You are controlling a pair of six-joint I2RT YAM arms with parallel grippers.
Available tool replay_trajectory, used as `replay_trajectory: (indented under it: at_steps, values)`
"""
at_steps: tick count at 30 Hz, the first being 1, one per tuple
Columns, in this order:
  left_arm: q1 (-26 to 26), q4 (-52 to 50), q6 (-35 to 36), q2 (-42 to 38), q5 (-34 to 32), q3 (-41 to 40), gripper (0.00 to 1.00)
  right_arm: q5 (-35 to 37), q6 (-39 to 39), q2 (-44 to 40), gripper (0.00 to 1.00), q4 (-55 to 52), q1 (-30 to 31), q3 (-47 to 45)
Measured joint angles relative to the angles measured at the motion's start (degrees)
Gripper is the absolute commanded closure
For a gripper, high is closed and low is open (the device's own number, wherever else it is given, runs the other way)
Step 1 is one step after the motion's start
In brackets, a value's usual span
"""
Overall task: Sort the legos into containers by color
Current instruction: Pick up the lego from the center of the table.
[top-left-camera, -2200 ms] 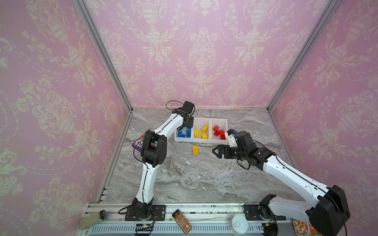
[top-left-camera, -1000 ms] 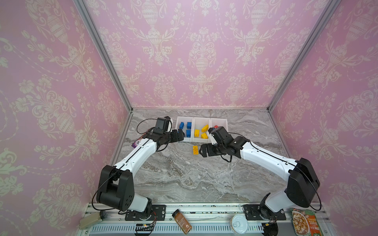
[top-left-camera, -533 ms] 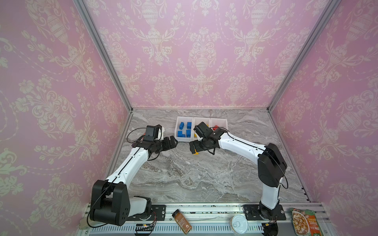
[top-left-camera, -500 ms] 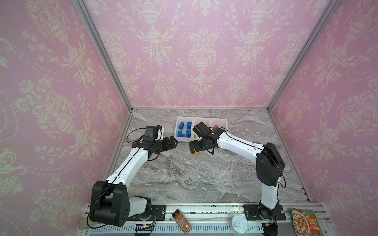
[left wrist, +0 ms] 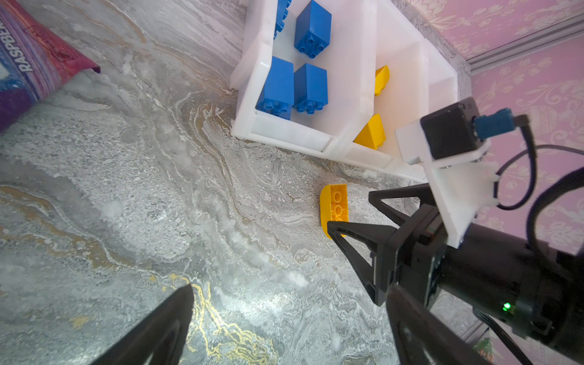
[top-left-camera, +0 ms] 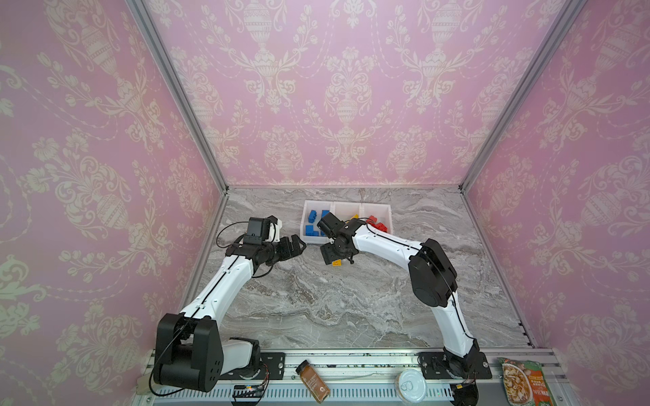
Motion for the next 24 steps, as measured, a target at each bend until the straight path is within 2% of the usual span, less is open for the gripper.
replay_trajectory:
  at_steps: [11,18,22,24]
  values:
    - [0.00,-0.04,0.02,0.04,0.00,-0.04,0.03,0.52,-0.04,3.85,0.33,-0.48,0.00,1.95]
    - [0.00,-0.09,0.02,0.07,0.00,-0.04,0.03,0.52,-0.09,4.44,0.46,-0.22,0.00,2.16]
    - [0.00,-0.09,0.02,0.07,-0.02,-0.04,0.03,0.61,-0.46,4.46,0.59,0.04,0.00,2.16]
    - [0.00,-0.09,0.02,0.07,-0.02,-0.04,0.03,0.92,-0.33,4.46,0.61,0.04,0.00,2.16]
